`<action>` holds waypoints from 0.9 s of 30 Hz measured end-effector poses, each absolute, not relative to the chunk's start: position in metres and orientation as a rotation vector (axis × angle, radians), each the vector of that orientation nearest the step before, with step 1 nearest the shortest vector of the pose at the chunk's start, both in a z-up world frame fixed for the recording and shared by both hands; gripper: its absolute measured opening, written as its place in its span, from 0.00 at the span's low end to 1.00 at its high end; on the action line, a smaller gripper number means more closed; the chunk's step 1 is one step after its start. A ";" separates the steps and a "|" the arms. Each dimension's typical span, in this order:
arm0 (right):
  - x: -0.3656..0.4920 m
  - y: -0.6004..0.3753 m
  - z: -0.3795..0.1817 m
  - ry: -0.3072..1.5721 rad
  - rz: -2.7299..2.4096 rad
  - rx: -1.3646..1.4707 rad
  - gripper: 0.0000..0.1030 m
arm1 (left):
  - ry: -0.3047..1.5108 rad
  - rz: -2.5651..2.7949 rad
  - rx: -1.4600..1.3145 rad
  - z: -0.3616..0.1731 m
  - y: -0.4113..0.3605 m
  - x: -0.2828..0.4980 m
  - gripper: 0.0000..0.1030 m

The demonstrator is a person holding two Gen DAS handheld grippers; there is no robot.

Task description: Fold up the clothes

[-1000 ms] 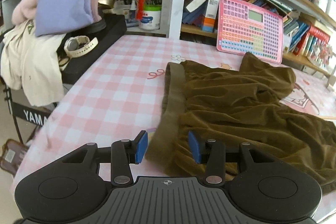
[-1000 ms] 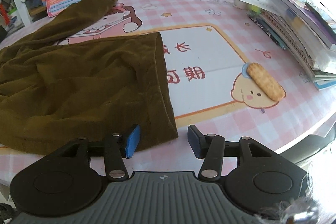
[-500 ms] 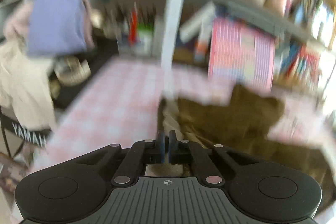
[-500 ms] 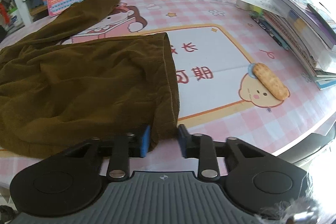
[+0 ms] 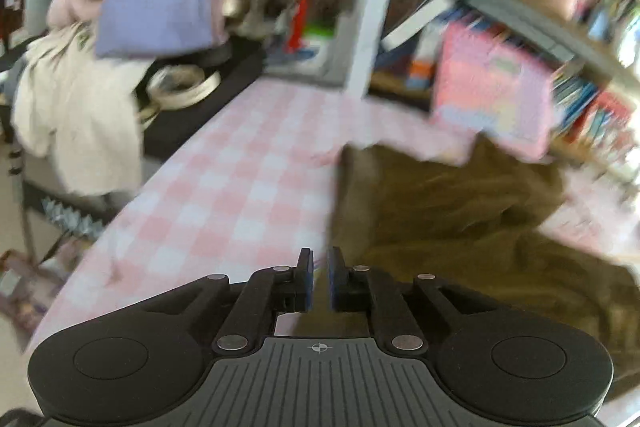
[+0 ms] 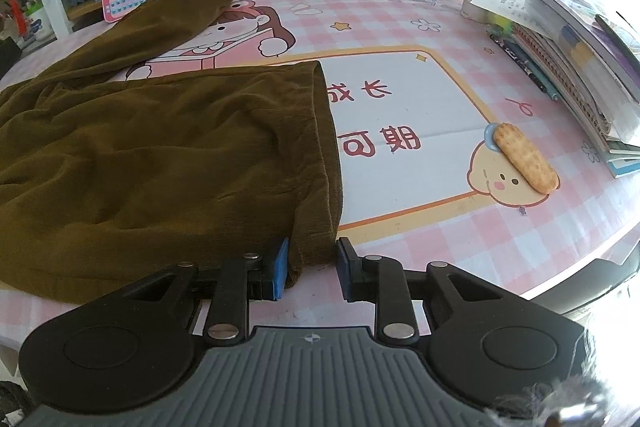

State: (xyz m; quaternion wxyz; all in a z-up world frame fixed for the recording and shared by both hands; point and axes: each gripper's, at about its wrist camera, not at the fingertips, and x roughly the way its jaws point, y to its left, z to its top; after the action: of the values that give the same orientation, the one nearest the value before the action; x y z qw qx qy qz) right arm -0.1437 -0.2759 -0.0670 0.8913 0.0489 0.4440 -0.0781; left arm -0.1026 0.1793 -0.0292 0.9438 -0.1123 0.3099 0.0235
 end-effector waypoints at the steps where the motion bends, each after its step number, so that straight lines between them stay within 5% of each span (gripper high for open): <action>1: -0.143 -0.275 -0.067 0.922 -0.164 0.100 0.23 | 0.634 0.002 -0.236 -0.027 0.174 -0.102 0.09; 9: -0.142 -0.284 -0.067 0.915 -0.187 0.107 0.21 | 0.795 -0.105 -0.166 -0.060 0.139 -0.087 0.09; 23: -0.129 -0.283 -0.070 0.891 -0.321 0.038 0.22 | 0.806 -0.202 -0.176 -0.065 0.140 -0.092 0.11; 27: -0.130 -0.280 -0.067 0.902 -0.335 0.046 0.31 | 0.793 -0.218 -0.187 -0.060 0.146 -0.093 0.13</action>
State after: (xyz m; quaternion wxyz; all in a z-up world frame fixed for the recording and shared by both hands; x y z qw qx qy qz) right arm -0.1295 -0.2798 -0.0672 0.8862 0.0222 0.4338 -0.1612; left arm -0.0934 0.1456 -0.0599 0.9124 -0.0907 0.3850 -0.1058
